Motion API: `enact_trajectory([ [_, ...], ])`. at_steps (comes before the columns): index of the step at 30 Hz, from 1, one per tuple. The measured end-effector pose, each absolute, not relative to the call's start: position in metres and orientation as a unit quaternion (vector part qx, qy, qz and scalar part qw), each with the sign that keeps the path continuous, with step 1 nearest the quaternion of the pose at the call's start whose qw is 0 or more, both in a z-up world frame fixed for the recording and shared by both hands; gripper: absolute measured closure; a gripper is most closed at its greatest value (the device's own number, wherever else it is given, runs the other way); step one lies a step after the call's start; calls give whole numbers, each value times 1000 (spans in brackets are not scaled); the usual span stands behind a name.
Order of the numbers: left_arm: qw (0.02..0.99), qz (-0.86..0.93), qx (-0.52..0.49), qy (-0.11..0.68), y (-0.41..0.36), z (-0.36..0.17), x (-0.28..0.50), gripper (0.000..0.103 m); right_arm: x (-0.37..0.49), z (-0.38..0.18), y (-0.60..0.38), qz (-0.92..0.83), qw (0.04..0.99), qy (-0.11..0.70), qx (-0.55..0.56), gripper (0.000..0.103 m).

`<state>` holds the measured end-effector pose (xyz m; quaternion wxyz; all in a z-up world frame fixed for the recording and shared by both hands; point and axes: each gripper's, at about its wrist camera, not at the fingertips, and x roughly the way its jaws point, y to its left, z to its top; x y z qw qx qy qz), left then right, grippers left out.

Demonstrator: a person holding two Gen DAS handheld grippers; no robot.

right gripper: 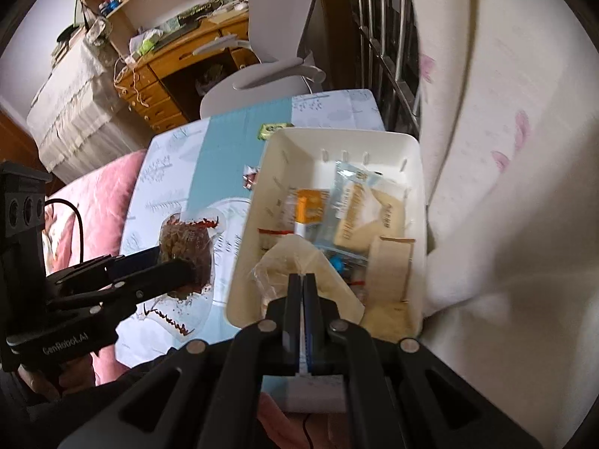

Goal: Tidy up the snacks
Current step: 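Carry both bags into the white tray and open both tools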

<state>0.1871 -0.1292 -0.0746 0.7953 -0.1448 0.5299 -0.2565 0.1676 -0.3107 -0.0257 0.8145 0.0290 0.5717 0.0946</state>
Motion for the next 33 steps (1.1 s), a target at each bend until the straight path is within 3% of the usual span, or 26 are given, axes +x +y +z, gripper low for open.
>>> enact_trajectory([
  [5,800,-244,-167,522,-154,-86,182,65,170,-29,-326,106,811,576,2,102],
  [8,808,-221,-174,518,-159,-87,182,36,170,-30,-332,114,810,574,-13,101],
  [12,809,-204,-183,520,-162,-89,184,30,172,-30,-342,112,809,576,-24,97],
  [17,801,-188,-185,537,-158,-96,182,28,175,-33,-351,104,806,583,-18,76],
  [19,799,-181,-183,544,-151,-99,176,27,178,-37,-352,103,800,590,-10,73],
  [28,790,-149,-171,569,-108,-114,168,25,208,-55,-331,108,779,617,27,70],
  [33,789,-142,-163,575,-74,-118,179,25,235,-53,-313,94,777,619,56,63],
])
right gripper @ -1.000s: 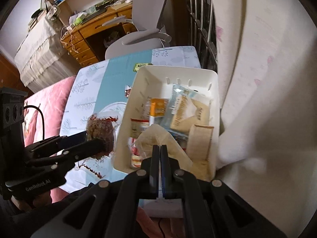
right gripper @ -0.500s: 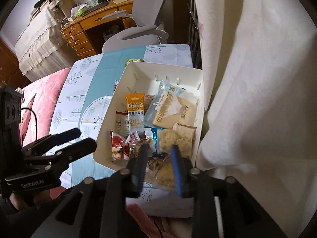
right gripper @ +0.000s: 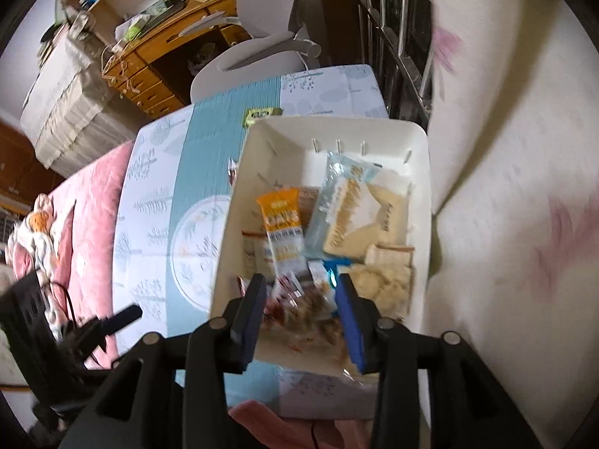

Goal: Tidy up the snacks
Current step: 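Carry both bags into the white tray and open both tools, then move both tools back over the pineapple cake and chocolate wafer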

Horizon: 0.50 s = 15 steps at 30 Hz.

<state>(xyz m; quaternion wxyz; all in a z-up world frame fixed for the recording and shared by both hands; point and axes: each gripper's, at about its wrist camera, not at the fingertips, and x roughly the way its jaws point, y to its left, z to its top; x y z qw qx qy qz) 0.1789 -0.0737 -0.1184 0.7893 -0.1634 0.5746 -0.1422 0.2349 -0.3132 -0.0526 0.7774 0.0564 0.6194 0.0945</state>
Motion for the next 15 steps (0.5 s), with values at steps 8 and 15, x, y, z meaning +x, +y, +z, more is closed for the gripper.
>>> enact_trajectory([
  [8,789,-166,-131,577,-25,-126,218,25,283,-35,-278,74,782,611,101,47],
  [15,783,-238,-49,573,-10,-136,260,25,339,-32,-250,41,775,613,147,45],
])
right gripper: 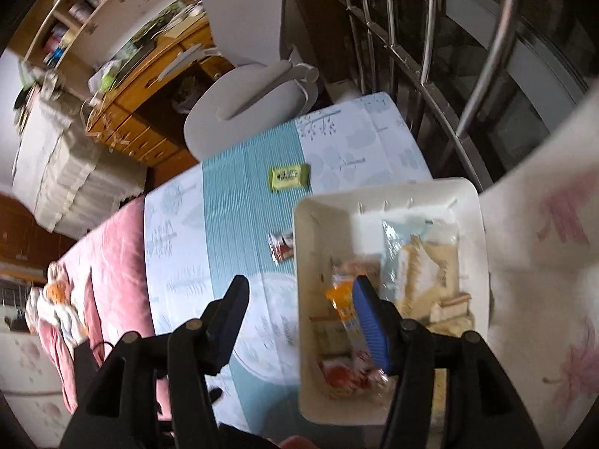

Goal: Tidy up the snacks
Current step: 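Move both tools back over the pineapple cake and chocolate wafer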

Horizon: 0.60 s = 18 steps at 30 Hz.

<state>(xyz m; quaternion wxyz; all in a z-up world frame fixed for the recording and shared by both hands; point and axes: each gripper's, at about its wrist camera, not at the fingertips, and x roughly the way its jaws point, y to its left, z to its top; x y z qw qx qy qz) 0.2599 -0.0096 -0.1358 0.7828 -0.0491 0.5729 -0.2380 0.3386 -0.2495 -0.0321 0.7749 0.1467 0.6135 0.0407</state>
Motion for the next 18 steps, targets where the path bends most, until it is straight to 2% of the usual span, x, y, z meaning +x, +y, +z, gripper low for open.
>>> enact_trajectory([
  [4,779,-278,10,562,-12,-146,280,24,368,-36,-239,25,769,615,172,39],
  [7,778,-311,40,545,-18,-153,292,21,391,-44,-232,21,759,624,183,38],
  [18,768,-387,76,504,-34,-183,347,20,472,-106,-212,16,733,651,195,35],
])
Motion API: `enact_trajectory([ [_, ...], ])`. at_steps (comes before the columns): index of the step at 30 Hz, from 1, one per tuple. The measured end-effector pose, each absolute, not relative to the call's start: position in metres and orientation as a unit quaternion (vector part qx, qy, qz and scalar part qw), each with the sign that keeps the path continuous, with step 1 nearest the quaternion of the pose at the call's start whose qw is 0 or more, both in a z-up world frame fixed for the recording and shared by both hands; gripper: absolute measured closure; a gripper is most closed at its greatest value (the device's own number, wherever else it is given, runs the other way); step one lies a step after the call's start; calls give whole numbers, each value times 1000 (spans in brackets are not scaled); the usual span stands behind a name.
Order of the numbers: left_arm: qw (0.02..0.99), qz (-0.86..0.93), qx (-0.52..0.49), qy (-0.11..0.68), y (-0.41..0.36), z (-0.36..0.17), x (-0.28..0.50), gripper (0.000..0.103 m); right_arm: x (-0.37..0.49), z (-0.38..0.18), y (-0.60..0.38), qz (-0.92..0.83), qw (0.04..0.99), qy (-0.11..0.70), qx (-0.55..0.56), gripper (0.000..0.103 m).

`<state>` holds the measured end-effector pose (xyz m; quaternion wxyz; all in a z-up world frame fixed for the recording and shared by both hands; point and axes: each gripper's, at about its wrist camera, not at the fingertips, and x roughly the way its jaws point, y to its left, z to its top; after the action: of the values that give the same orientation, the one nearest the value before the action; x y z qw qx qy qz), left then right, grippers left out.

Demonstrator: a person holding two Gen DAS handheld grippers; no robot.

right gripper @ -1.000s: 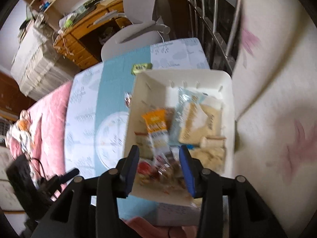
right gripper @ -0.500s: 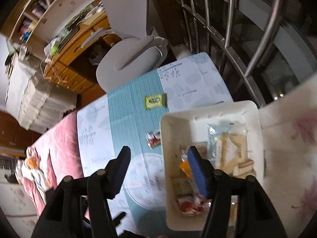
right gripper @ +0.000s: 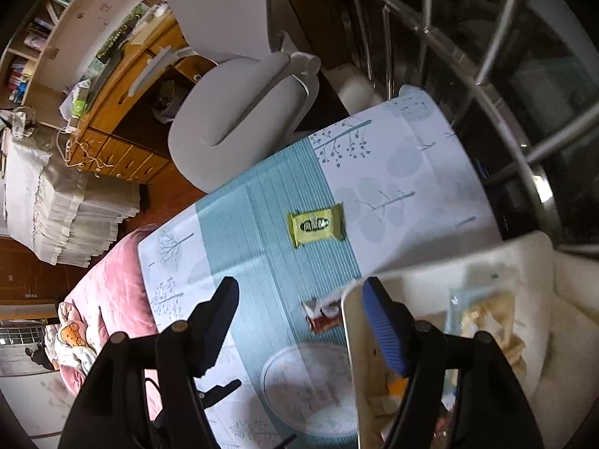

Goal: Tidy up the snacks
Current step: 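Move both tools back over the pineapple cake and chocolate wafer, then grasp the chocolate wafer with the left tool while the right tool grasps the pineapple cake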

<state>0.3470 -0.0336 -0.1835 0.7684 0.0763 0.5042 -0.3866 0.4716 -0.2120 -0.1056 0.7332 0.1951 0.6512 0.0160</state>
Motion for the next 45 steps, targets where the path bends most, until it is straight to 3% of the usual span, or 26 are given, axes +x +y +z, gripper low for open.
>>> enact_trajectory([
  [15,755,-414,207,465,-73,-248,393,20,540,-231,-193,9,665,724,184,35],
  [23,759,-445,240,410,-92,-260,390,20,545,-259,-189,-2,641,745,186,35],
  [32,753,-451,262,401,-108,-276,399,20,549,-269,-179,-4,639,752,160,35],
  [36,742,-465,258,409,-110,-281,401,34,550,-271,-173,-11,639,757,138,36],
  [45,742,-473,243,408,-110,-289,408,54,552,-271,-172,-19,641,757,125,43],
])
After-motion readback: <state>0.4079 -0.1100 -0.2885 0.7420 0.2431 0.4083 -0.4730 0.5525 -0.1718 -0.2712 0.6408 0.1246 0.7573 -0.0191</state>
